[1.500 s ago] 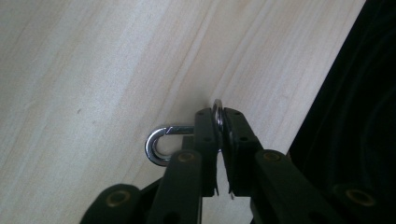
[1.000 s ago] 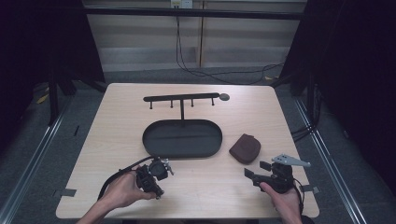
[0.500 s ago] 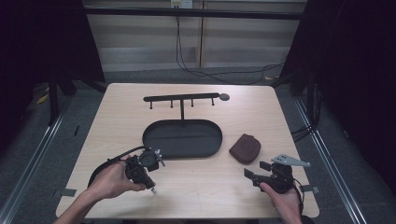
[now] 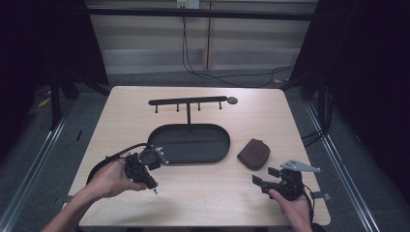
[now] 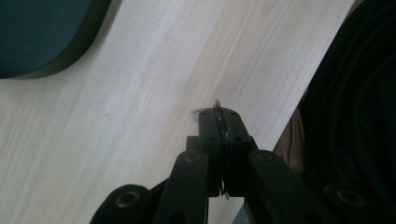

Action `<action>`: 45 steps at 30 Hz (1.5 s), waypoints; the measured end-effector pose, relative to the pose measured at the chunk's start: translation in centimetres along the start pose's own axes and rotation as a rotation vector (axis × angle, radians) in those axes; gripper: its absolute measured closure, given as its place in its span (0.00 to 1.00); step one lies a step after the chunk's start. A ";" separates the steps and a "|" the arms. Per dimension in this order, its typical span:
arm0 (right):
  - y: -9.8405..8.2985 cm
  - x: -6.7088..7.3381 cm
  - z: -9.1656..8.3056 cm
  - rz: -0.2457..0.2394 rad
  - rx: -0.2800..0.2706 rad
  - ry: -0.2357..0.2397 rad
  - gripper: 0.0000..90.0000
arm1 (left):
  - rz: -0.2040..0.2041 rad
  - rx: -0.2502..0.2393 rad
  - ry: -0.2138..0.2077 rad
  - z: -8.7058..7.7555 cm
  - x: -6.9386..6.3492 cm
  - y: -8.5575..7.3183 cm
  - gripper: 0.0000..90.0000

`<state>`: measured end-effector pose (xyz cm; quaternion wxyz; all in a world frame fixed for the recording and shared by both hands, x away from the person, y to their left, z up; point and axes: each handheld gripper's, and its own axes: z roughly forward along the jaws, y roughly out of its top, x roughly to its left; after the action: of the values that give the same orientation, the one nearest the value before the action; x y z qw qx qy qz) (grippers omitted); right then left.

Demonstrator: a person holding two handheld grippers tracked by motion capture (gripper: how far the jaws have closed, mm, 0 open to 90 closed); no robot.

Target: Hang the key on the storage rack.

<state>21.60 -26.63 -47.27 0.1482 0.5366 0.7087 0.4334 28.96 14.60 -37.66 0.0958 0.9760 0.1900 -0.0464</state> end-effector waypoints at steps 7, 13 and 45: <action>0.0 0.0 0.0 0.007 0.005 0.009 0.26 | 0.009 -0.029 0.016 -1.4 1.1 -0.2 0.99; 0.0 0.0 0.1 0.013 0.009 0.010 0.26 | -0.016 -0.082 0.010 -2.7 2.6 -0.2 0.99; 0.0 -0.1 0.3 0.013 0.014 0.008 0.25 | -0.058 -0.128 0.098 -9.2 7.8 1.5 0.99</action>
<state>21.86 -26.62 -47.47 0.1390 0.5405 0.7088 0.4313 37.24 17.97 -29.42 0.1470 0.9631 0.2251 0.0106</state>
